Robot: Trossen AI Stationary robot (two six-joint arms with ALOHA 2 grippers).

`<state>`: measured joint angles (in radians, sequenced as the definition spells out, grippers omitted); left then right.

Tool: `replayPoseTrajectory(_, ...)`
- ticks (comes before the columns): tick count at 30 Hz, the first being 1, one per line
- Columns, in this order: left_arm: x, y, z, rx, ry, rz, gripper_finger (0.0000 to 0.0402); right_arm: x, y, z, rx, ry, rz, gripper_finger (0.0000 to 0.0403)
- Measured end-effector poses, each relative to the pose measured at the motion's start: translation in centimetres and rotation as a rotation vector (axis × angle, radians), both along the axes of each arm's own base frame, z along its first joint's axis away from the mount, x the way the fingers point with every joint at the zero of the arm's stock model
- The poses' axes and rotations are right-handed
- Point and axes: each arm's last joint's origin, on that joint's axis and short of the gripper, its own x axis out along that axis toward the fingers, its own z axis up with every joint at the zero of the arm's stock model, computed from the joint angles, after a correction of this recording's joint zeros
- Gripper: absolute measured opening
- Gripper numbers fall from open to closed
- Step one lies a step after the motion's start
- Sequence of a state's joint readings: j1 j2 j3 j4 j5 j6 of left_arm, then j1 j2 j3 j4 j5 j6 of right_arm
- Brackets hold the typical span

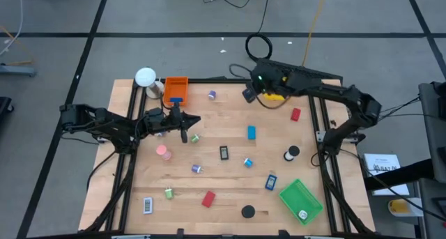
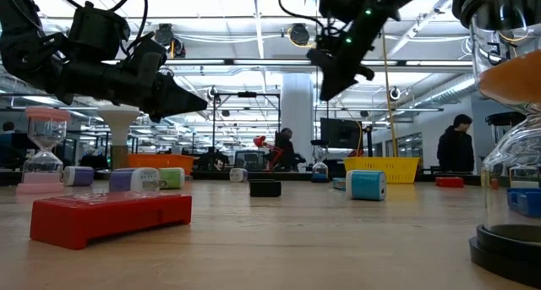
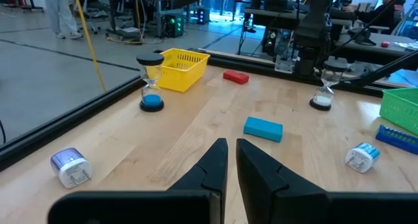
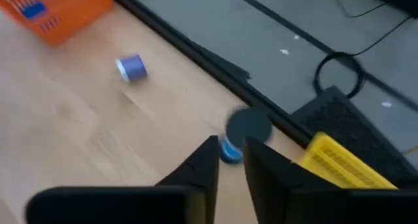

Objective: Pick & Place Office items
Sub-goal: Put the blue hourglass into the yellow bin

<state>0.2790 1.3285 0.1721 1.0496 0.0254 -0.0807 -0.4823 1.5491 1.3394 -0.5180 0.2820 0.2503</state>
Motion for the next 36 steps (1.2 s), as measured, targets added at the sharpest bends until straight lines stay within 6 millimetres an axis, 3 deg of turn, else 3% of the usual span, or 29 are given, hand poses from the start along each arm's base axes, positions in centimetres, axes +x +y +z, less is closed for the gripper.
replayPoseTrajectory(4,0.0,0.0,0.0,-0.004,-0.001,0.0,0.0037,1.3,-2.5,-1.1,0.079,0.027,-0.001,0.0123)
replayPoseTrajectory(10,0.0,0.0,0.0,0.0,0.0,0.0,0.0037,1.2,-5.0,-3.1,0.187,0.076,-0.02,0.0193)
replayPoseTrajectory(19,0.0,0.0,0.0,-0.001,-0.001,0.001,0.0037,1.1,-5.8,-3.7,0.197,0.076,-0.046,0.0268)
replayPoseTrajectory(27,0.0,0.0,0.0,-0.001,-0.001,0.0,0.0037,1.9,-6.8,-6.3,0.24,0.093,-0.093,0.0286)
replayPoseTrajectory(36,0.0,0.0,0.0,-0.001,-0.002,0.0,0.0037,2.9,-7.5,-8.4,0.235,0.107,-0.08,0.0266)
